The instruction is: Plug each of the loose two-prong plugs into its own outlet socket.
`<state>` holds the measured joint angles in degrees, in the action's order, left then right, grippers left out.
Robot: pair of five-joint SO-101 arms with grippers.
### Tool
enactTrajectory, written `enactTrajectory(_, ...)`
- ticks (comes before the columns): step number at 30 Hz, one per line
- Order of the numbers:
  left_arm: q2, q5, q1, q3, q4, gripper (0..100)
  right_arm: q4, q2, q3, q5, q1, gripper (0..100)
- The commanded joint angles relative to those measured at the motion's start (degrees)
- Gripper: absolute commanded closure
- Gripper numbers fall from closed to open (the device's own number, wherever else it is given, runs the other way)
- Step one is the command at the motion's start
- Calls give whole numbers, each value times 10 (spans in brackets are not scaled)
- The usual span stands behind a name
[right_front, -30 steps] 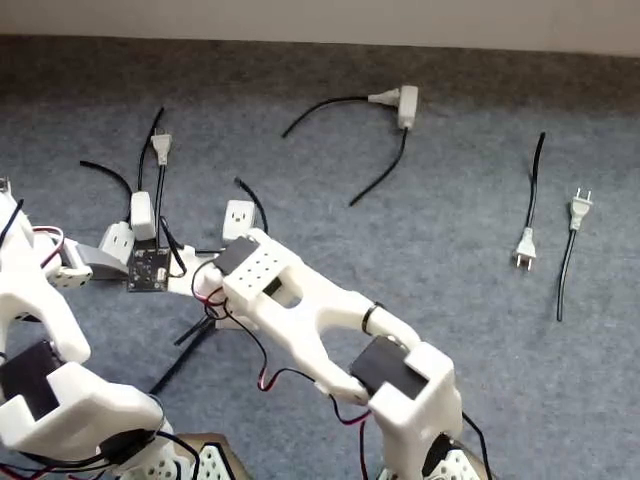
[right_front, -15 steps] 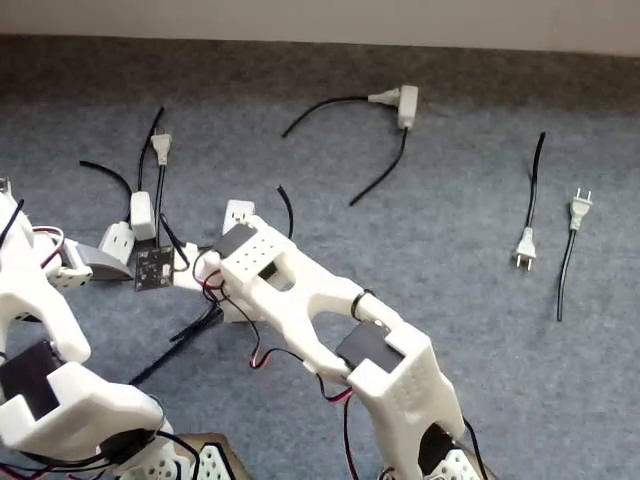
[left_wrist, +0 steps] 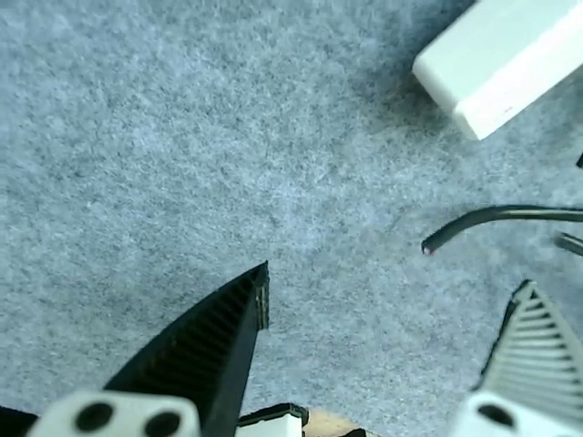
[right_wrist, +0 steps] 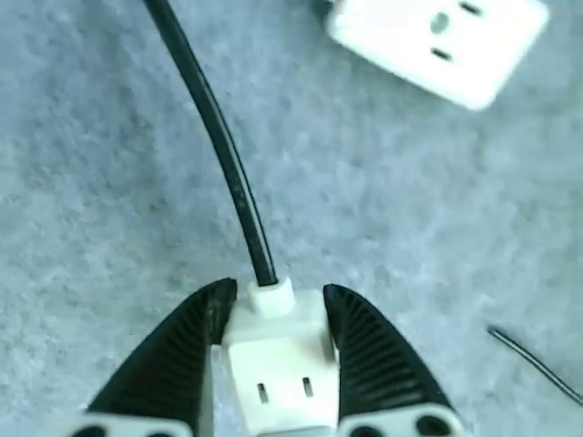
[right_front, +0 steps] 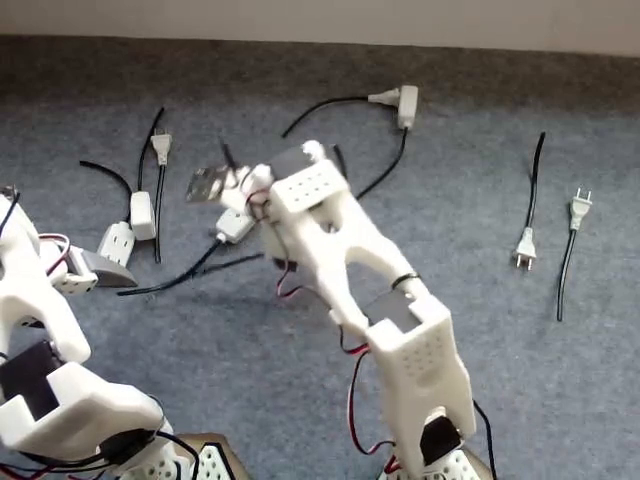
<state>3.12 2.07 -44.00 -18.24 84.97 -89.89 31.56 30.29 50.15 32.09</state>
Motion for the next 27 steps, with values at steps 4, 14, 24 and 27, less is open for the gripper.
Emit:
enactTrajectory(4, -19, -3, -3, -2, -19, 607, -104, -9, 199, 4, -122, 990)
enactTrajectory(14, -20, -1, -1, -3, -16, 607, 77, 16, 291, 58, -289, 990)
enactTrajectory(24, -21, -1, -15, -3, -15, 607, 424, 213, 297, 12, -291, 986)
enactTrajectory(27, -24, -1, -17, -3, -15, 607, 512, 276, 297, 12, -287, 985)
